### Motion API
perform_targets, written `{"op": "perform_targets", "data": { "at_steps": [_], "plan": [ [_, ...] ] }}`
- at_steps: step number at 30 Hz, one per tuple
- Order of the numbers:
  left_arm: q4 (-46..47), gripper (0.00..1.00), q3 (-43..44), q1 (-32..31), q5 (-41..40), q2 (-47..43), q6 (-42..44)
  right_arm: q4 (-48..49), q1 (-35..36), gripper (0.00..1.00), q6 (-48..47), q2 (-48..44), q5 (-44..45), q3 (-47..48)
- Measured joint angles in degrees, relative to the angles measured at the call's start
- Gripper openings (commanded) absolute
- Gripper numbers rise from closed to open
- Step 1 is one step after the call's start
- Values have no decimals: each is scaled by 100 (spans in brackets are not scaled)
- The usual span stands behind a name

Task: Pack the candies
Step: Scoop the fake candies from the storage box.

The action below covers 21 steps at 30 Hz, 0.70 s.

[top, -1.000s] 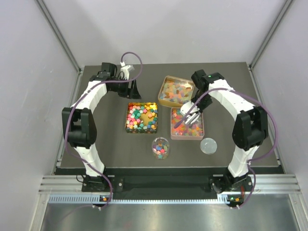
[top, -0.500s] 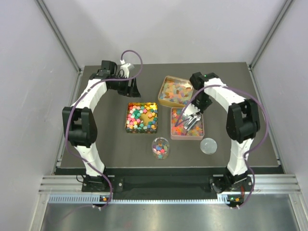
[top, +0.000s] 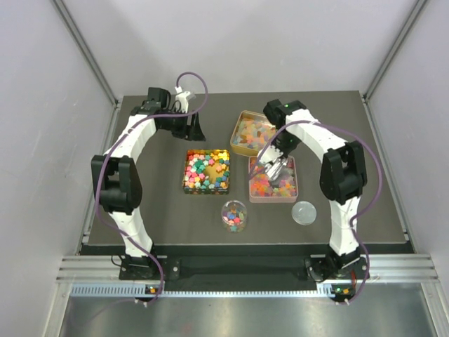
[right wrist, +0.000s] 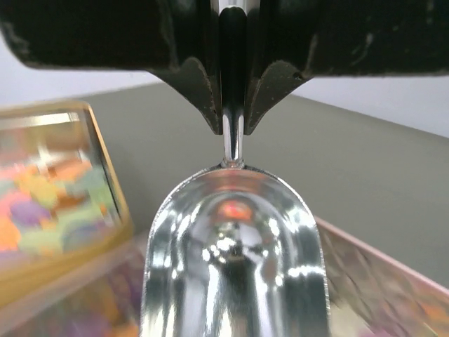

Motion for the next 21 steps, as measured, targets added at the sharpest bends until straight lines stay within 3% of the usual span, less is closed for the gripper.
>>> {"op": "perform_targets", "data": {
  "at_steps": [10, 17, 21],
  "plan": [
    [31, 75, -592, 50, -133, -352, 85, 249, 658, 0, 750, -70, 85, -981],
    [37, 75, -1182, 442, -308, -872, 133, 260, 909, 0, 1379, -68, 48, -942],
    [52, 75, -1357, 531, -328, -1058, 153, 4, 914, 0, 1810, 160, -229, -361]
  ]
}}
